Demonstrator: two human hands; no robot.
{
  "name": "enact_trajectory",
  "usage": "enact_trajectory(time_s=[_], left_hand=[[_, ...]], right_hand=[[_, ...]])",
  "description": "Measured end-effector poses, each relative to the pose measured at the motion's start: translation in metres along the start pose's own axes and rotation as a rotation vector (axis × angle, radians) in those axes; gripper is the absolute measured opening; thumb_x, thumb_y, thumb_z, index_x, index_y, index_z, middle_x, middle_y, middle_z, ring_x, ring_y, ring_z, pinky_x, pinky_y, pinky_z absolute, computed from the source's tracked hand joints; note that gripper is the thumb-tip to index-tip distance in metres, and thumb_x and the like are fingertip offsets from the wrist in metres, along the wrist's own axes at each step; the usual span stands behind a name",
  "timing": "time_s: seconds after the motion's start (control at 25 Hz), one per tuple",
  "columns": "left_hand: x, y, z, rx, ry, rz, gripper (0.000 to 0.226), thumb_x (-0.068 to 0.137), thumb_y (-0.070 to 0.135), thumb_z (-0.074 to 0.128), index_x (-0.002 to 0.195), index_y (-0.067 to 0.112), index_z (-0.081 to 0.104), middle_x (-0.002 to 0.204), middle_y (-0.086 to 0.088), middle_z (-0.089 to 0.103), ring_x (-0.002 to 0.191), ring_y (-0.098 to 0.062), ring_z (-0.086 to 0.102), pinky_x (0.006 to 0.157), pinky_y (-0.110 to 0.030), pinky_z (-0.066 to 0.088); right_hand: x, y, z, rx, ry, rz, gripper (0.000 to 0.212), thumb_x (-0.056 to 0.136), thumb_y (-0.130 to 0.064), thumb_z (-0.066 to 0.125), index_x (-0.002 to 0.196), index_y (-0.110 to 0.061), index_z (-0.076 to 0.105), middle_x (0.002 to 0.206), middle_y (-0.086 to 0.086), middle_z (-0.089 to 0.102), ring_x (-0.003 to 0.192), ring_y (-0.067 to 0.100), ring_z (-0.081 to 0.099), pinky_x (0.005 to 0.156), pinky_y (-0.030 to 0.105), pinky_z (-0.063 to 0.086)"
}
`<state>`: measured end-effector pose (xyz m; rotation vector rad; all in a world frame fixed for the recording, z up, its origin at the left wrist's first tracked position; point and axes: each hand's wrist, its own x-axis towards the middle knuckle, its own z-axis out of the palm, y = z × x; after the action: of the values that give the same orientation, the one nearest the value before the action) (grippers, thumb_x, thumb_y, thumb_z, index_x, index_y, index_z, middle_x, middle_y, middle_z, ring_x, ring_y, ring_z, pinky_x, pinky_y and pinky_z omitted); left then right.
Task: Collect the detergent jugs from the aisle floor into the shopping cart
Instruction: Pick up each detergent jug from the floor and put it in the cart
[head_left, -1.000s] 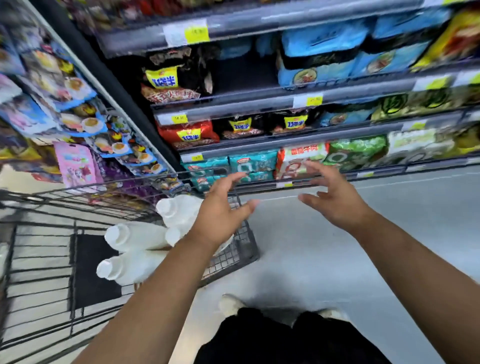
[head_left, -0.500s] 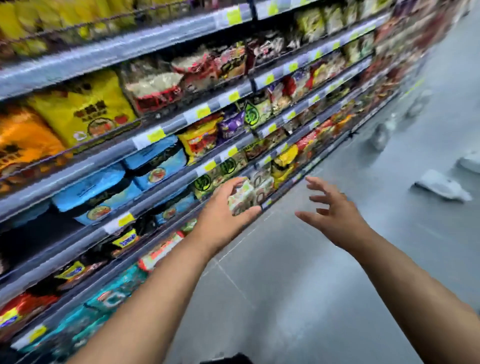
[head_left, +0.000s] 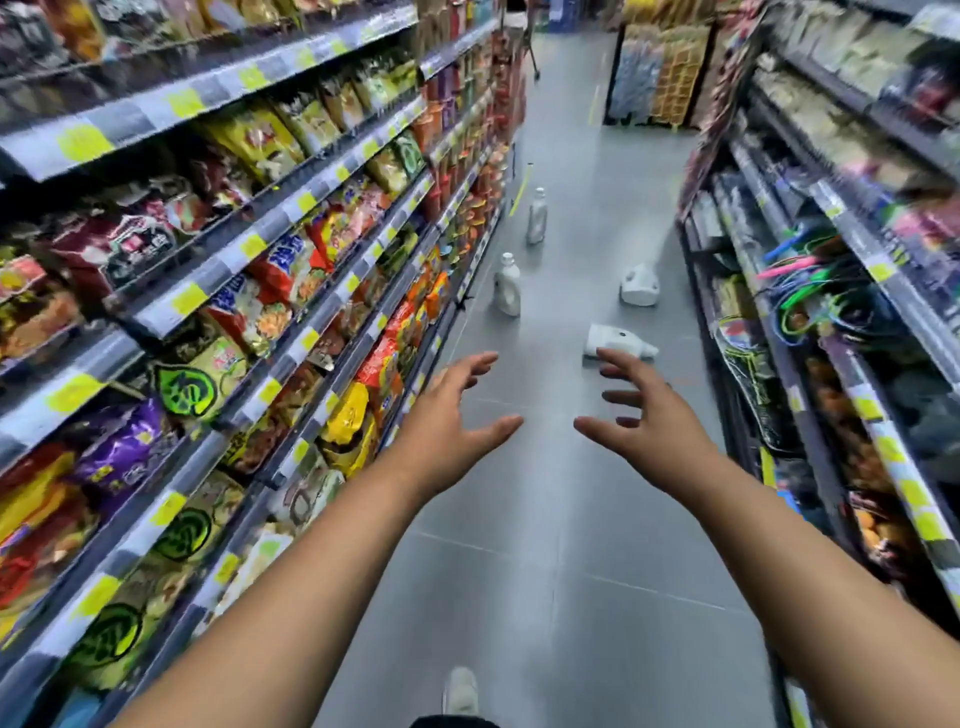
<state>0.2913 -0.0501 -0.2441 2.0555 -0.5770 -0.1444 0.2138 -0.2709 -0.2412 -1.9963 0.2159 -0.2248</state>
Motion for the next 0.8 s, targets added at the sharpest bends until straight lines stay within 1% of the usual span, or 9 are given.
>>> enact_trajectory(time_s=[0.16, 0.28, 0.36, 0.48, 0.56, 0.72, 0.8], left_hand=[[0.107, -0.008, 0.017, -0.053, -0.123, 0.067, 0.066, 0.082, 0.033, 0.075, 0.138, 0.035, 0.040, 0.138, 0.010, 0.049, 0.124, -0.004, 0.046, 0.105, -0.025, 0.037], [0.167, -0.011, 0.034, -0.054, -0.200, 0.091, 0.066, 0.081, 0.037, 0.074, 0.136, 0.039, 0.038, 0.136, 0.011, 0.049, 0.122, -0.004, 0.048, 0.103, -0.028, 0.040], [0.213, -0.013, 0.048, -0.042, -0.235, 0.093, 0.065, 0.081, 0.039, 0.073, 0.136, 0.040, 0.037, 0.133, 0.012, 0.050, 0.119, -0.004, 0.049, 0.102, -0.027, 0.040], [0.283, -0.019, 0.073, -0.027, -0.266, 0.106, 0.065, 0.081, 0.040, 0.073, 0.136, 0.039, 0.037, 0.132, 0.012, 0.051, 0.118, -0.004, 0.049, 0.100, -0.026, 0.040], [0.330, -0.024, 0.090, -0.010, -0.292, 0.102, 0.065, 0.082, 0.041, 0.072, 0.137, 0.039, 0.037, 0.132, 0.012, 0.050, 0.119, -0.004, 0.048, 0.100, -0.024, 0.038], [0.433, -0.029, 0.119, 0.049, -0.301, 0.099, 0.066, 0.082, 0.041, 0.071, 0.138, 0.035, 0.038, 0.135, 0.010, 0.050, 0.121, -0.006, 0.047, 0.102, -0.024, 0.037], [0.484, -0.025, 0.129, 0.057, -0.301, 0.086, 0.066, 0.083, 0.041, 0.071, 0.140, 0.034, 0.038, 0.135, 0.009, 0.049, 0.121, -0.005, 0.047, 0.101, -0.022, 0.036]], right_hand=[[0.062, 0.017, -0.031, -0.017, 0.188, 0.078, 0.068, 0.076, -0.022, 0.079, 0.124, -0.051, 0.041, 0.130, -0.007, 0.051, 0.111, 0.013, 0.057, 0.092, 0.036, 0.050], [0.091, 0.036, -0.051, 0.020, 0.261, 0.141, 0.067, 0.077, -0.021, 0.078, 0.123, -0.054, 0.041, 0.128, -0.009, 0.051, 0.105, 0.011, 0.059, 0.091, 0.039, 0.052], [0.119, 0.052, -0.064, 0.037, 0.298, 0.190, 0.065, 0.078, -0.023, 0.077, 0.123, -0.055, 0.041, 0.127, -0.011, 0.051, 0.102, 0.009, 0.060, 0.091, 0.037, 0.052], [0.174, 0.081, -0.082, 0.029, 0.334, 0.220, 0.063, 0.080, -0.024, 0.076, 0.123, -0.054, 0.041, 0.126, -0.011, 0.052, 0.099, 0.008, 0.060, 0.088, 0.033, 0.052], [0.217, 0.102, -0.094, 0.025, 0.346, 0.247, 0.063, 0.080, -0.026, 0.076, 0.126, -0.051, 0.042, 0.125, -0.011, 0.052, 0.099, 0.008, 0.060, 0.085, 0.030, 0.051], [0.319, 0.138, -0.125, 0.050, 0.318, 0.277, 0.064, 0.080, -0.024, 0.075, 0.133, -0.042, 0.044, 0.125, -0.007, 0.052, 0.100, 0.011, 0.060, 0.077, 0.022, 0.047], [0.373, 0.150, -0.141, 0.065, 0.294, 0.280, 0.064, 0.080, -0.023, 0.075, 0.132, -0.042, 0.044, 0.124, -0.007, 0.052, 0.099, 0.011, 0.059, 0.075, 0.021, 0.047]])
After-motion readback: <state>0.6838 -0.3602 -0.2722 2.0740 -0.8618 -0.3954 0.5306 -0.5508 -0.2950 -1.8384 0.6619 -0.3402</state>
